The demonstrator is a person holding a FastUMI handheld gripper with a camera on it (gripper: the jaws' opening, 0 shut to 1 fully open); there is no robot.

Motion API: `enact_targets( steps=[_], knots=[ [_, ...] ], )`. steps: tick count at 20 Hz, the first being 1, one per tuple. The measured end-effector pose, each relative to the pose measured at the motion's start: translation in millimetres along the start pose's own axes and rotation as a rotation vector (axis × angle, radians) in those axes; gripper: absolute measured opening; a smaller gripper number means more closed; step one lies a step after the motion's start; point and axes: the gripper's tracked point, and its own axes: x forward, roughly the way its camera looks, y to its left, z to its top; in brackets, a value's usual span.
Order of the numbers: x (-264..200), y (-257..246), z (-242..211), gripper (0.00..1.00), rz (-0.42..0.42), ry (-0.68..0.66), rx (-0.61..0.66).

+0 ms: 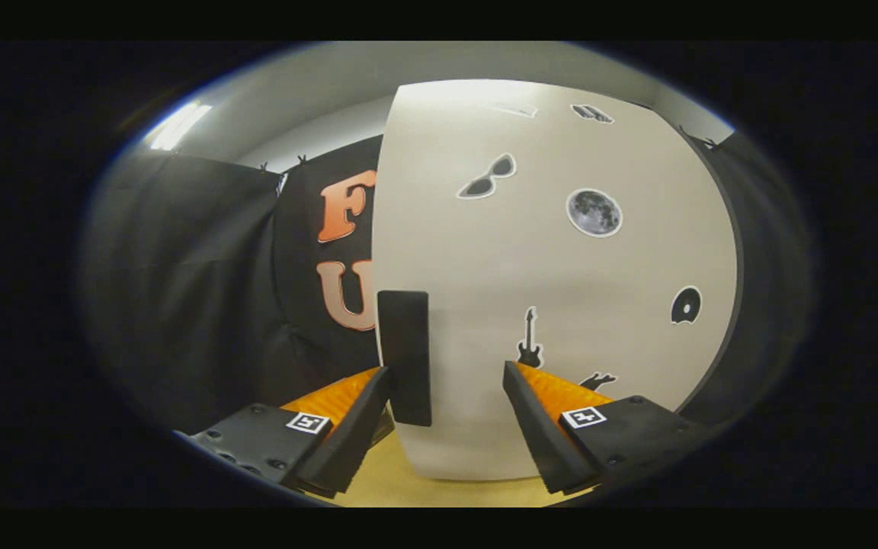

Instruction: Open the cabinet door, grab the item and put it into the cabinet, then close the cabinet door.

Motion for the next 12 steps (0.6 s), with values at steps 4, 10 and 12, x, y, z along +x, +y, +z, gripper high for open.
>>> enact_targets(
  steps=[4, 10, 12],
  knots=[
    [19, 1, 4, 0.95, -0.022, -0.005, -0.002],
    [30, 2, 6, 0.95, -0.032, -0.015, 0.007],
    [33, 3, 7, 0.96, -0.037, -0.016, 0.002]
  ],
)
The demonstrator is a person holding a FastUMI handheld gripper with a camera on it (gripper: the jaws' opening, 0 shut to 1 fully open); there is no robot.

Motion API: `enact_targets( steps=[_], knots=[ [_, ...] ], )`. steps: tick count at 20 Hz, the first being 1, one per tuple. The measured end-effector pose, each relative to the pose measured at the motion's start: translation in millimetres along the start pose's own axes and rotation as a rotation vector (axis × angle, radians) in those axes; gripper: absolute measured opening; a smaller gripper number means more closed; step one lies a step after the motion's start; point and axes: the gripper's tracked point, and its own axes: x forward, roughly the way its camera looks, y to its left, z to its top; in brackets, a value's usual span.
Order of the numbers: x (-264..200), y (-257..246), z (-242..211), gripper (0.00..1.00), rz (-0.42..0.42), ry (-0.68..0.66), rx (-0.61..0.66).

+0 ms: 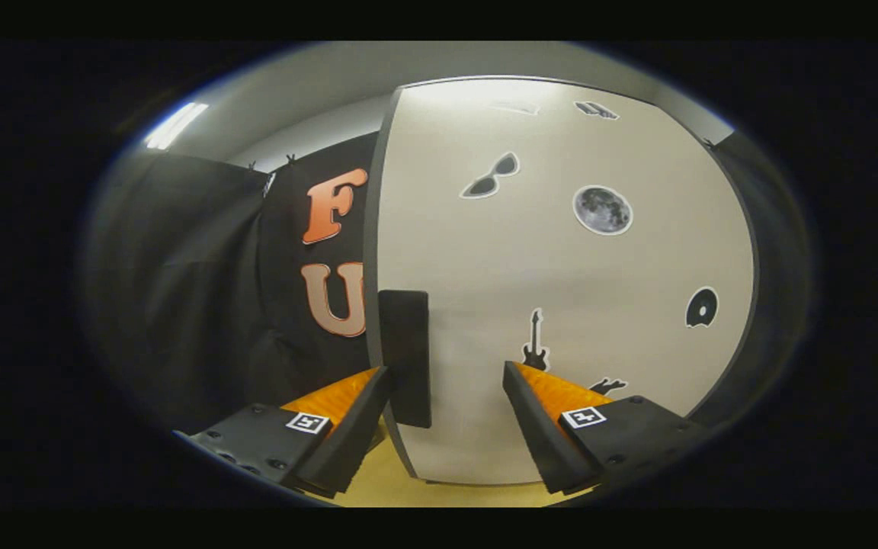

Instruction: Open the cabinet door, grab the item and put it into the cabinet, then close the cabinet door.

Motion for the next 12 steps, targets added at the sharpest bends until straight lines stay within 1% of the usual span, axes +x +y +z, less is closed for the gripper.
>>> enact_targets(
  steps=[5, 9, 12],
  knots=[
    [-4, -1, 6, 0.96, -0.009, -0.008, -0.016],
    [-25, -12, 22, 0.96, -0.012, -0.047, -0.021],
    [-46, -32, 29, 0.95, -0.044, -0.059, -0.023]
  ],
)
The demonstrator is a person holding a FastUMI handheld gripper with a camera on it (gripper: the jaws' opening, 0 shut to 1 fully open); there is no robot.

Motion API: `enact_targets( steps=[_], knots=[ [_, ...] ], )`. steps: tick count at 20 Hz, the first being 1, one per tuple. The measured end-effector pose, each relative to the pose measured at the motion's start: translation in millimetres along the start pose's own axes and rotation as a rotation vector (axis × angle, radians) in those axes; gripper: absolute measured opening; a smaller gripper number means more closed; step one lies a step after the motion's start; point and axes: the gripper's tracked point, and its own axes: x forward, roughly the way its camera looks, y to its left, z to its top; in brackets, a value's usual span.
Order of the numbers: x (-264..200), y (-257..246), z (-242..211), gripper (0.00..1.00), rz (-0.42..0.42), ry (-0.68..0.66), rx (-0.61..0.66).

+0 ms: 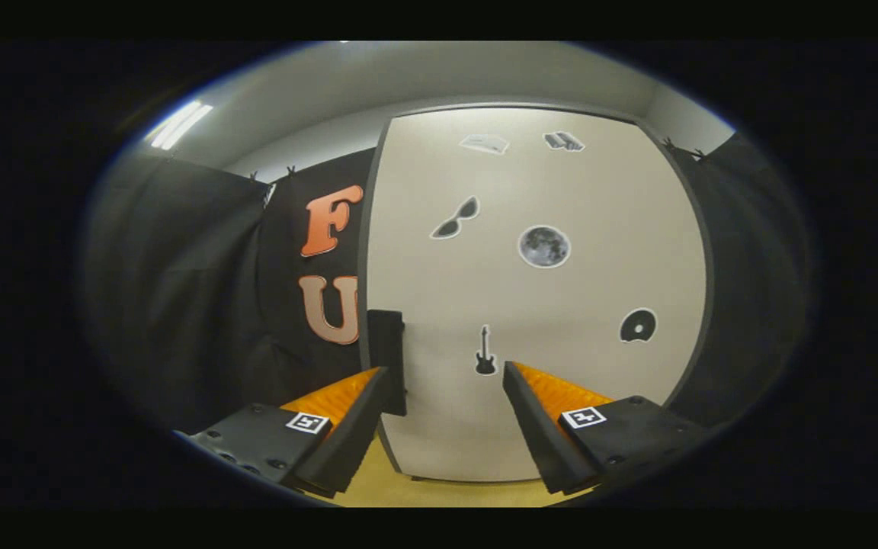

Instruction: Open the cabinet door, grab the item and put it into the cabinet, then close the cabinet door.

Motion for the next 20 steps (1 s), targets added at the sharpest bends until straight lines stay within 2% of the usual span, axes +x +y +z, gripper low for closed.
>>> enact_targets(
  steps=[13, 17, 20],
  knots=[
    [-107, -126, -2, 0.96, -0.234, 0.023, -0.020],
    [-134, -150, -9, 0.95, -0.276, 0.015, -0.025],
    [-149, -162, -11, 0.95, -0.271, 0.000, -0.013]
  ],
)
